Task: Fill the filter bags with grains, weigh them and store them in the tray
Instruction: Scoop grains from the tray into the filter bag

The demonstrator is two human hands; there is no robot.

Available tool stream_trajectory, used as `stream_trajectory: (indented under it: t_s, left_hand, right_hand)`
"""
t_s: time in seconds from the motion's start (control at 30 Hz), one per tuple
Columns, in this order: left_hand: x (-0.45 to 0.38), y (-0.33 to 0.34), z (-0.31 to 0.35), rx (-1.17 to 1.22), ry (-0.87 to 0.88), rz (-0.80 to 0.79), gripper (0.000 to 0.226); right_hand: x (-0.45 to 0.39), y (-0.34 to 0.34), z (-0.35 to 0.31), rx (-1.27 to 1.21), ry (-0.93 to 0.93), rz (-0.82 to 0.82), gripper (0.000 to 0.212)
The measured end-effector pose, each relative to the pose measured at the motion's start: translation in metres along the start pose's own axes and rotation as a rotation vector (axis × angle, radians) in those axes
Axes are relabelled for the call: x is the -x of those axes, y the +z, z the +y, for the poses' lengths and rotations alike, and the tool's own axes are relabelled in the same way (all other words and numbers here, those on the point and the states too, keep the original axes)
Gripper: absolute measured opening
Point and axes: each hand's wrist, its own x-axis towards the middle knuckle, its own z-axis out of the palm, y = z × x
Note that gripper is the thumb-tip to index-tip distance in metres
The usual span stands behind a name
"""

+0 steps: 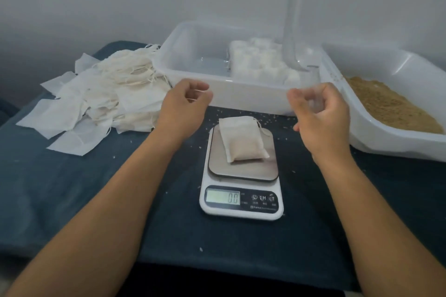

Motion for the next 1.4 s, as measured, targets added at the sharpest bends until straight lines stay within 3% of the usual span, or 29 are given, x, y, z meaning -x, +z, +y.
stream_trajectory:
  t_s: [0.1,0.37,0.67,0.77,0.9,0.97,1.07,1.2,1.4]
  left_hand:
    - [-0.004,0.000,-0.002,0.059,-0.045,0.044,0.001]
    - [-0.002,0.003,0.000,0.039,-0.045,0.000,0.019]
    - [-0.001,0.004,-0.001,-0.046,-0.013,-0.087,0.012]
    - [-0.001,0.005,-0.003,-0.137,-0.001,-0.135,0.011]
    - [0.000,0.005,-0.003,-0.206,-0.001,-0.178,0.012]
    - [0.000,0.004,-0.002,-0.216,-0.012,-0.184,0.012]
    - [-0.001,0.002,-0.001,-0.232,-0.027,-0.155,0.013]
    - [0.000,-0.001,-0.002,-0.255,-0.037,-0.133,0.016]
    - [0.002,0.000,0.002,-0.229,-0.033,-0.144,0.019]
  right_hand:
    - [-0.005,-0.001,0.003,-0.018,0.003,0.048,0.028]
    - [-0.007,0.000,0.010,-0.040,0.019,0.068,0.024]
    - [-0.009,0.001,0.016,-0.020,-0.003,0.009,0.025]
    - [-0.009,0.001,0.017,0.020,0.013,-0.117,0.023]
    - [-0.012,0.009,0.018,0.042,0.000,-0.426,0.015]
    - [-0.019,0.017,0.014,0.129,-0.025,-0.553,0.030]
    - [-0.030,0.030,0.003,0.316,-0.088,-0.705,0.029]
    - [-0.039,0.040,-0.005,0.469,-0.179,-0.782,0.034]
    - [-0.038,0.035,-0.004,0.447,-0.170,-0.746,0.031]
